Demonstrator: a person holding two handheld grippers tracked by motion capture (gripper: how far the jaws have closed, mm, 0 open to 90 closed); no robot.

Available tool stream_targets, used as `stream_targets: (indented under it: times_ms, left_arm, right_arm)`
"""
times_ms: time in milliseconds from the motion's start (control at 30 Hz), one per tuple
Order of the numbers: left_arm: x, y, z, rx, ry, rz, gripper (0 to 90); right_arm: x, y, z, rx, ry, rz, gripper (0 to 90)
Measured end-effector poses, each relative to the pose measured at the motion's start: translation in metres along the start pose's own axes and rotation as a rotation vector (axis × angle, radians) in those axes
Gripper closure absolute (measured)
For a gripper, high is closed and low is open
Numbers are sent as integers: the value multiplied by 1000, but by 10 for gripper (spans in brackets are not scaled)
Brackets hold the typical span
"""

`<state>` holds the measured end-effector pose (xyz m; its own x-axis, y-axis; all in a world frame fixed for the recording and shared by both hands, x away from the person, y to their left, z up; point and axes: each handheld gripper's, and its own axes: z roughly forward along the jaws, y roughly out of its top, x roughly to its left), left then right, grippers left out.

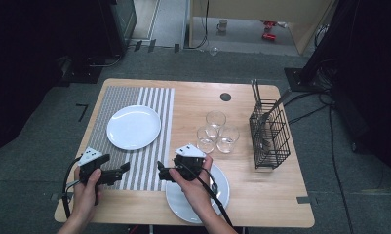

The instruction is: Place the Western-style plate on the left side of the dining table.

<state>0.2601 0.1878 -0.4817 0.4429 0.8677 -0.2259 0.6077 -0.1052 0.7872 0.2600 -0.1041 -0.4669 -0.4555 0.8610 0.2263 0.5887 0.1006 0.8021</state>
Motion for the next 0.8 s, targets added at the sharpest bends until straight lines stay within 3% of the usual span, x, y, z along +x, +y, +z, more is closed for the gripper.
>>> stream_targets:
  times_ms: [167,333,467,500,800]
  left_arm:
    - [-6,-7,0,7,5,17,89]
    - [-17,-20,5,50,6,89,89]
    - [-20,-26,10,69,6,113,89]
    - [-22,-30,13,82,22,133,89]
    - [-27,-38,21,121,46,179,89]
  right_arm:
    - [-1,-5,-7,-6,-5,1,0]
    - [-6,-13,-16,-9,-13,3,0]
    - [-10,-16,-20,-8,-25,2,0]
    - [-13,-18,-23,-7,-32,11,0]
    - [-25,-24,-34,-18,-51,30,0]
